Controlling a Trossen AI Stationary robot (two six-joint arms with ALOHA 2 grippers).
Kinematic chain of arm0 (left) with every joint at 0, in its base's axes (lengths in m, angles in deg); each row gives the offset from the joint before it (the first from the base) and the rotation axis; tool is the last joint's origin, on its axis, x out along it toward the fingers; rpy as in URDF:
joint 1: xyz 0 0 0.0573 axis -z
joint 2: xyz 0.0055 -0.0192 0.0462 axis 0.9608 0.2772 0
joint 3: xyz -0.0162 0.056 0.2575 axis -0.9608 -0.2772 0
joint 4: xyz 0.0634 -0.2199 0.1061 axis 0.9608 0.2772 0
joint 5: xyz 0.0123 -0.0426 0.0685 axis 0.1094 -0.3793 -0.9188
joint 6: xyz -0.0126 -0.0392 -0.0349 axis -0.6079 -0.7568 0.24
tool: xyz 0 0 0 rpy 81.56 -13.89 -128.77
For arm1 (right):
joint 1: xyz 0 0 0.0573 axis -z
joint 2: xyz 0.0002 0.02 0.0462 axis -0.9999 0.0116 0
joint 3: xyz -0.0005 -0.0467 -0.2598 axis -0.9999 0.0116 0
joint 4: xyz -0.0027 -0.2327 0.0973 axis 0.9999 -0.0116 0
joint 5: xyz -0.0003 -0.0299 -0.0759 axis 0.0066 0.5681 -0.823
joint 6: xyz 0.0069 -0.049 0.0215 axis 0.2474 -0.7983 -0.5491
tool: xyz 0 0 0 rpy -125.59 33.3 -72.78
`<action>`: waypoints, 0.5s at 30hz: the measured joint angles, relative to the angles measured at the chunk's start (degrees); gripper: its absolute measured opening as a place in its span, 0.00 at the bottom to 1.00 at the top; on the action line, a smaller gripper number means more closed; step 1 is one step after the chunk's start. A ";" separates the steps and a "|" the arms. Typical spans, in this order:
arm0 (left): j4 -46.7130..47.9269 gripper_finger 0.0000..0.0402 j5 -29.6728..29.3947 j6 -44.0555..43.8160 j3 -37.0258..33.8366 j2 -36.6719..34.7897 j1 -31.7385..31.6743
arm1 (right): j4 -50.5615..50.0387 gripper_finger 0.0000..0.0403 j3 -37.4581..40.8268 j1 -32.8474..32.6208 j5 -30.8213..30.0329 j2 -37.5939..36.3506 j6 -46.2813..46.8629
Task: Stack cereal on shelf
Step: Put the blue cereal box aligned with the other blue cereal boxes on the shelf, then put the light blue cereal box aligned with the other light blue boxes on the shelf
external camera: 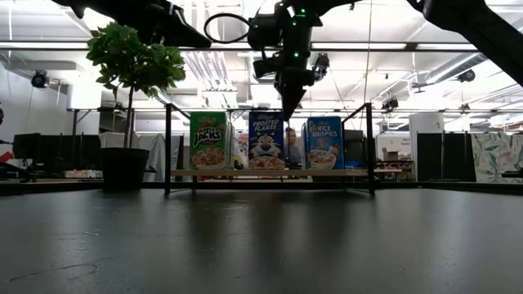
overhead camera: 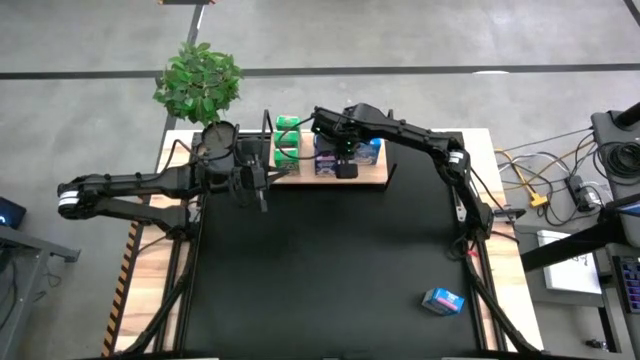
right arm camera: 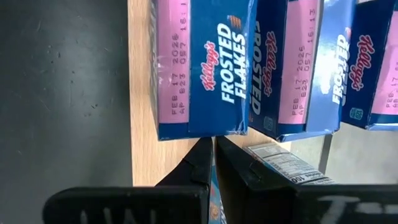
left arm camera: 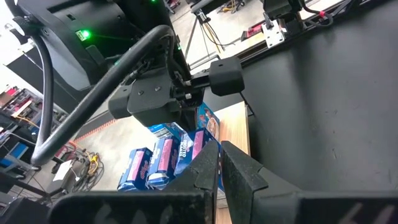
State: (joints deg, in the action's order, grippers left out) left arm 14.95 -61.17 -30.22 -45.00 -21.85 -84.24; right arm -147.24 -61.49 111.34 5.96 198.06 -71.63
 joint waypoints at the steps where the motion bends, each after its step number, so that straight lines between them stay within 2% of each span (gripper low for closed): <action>1: 0.00 0.00 0.01 0.00 0.00 0.00 -0.01 | -0.08 0.02 -0.02 -0.01 -0.20 -0.03 0.00; 10: 0.24 0.00 0.00 0.02 0.00 0.00 -0.02 | 0.12 0.02 0.02 -0.01 -1.74 -3.33 -0.36; 15: 0.24 0.00 0.00 0.02 0.00 0.00 -0.02 | 5.58 0.02 0.02 0.00 1.36 -4.77 -1.78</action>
State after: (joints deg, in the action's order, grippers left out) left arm 15.20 -61.17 -30.19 -45.00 -21.85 -84.26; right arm -141.66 -61.46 111.34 7.33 193.29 -73.42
